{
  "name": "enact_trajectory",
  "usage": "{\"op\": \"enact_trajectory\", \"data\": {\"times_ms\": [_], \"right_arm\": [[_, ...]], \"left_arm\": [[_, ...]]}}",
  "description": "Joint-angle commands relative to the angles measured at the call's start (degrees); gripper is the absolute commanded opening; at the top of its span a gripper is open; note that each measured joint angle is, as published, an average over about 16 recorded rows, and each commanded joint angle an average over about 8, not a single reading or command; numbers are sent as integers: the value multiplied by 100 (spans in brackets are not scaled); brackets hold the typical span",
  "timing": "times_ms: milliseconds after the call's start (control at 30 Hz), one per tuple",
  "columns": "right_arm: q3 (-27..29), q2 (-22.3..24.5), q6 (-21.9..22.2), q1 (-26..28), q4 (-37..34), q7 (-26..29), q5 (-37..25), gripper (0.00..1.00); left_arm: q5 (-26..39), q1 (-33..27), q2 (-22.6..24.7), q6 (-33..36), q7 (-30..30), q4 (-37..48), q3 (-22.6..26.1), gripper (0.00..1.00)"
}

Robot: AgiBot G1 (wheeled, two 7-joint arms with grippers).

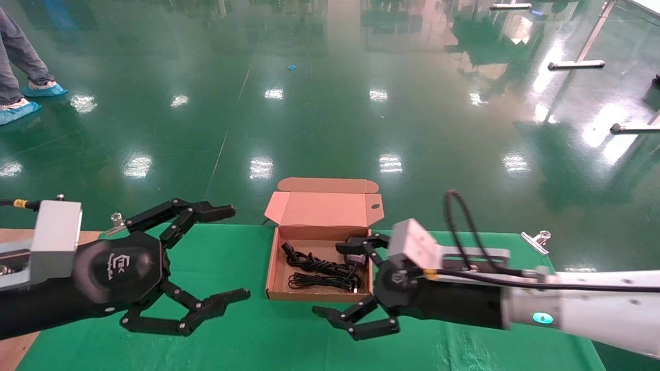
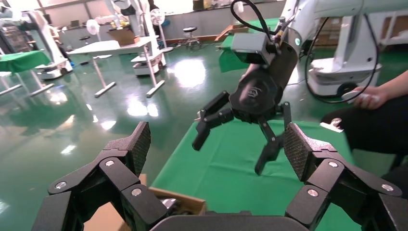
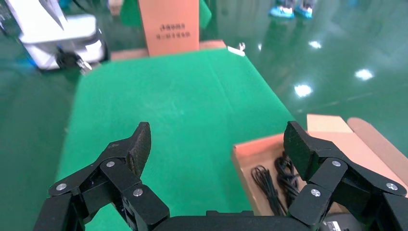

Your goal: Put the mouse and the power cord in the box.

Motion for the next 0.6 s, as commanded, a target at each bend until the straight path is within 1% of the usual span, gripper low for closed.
{"op": "enact_trajectory", "data": {"times_ms": [33,600], "right_arm": [[192,146,-164,-102,136,82,125,100],[1816,1378,-1552,-964,1284,771,1187,100]], "left_arm": [[12,64,-38,-4,-207,-194,-84,100],[111,609,-356,-34,-1954,-1833,-795,100]]}}
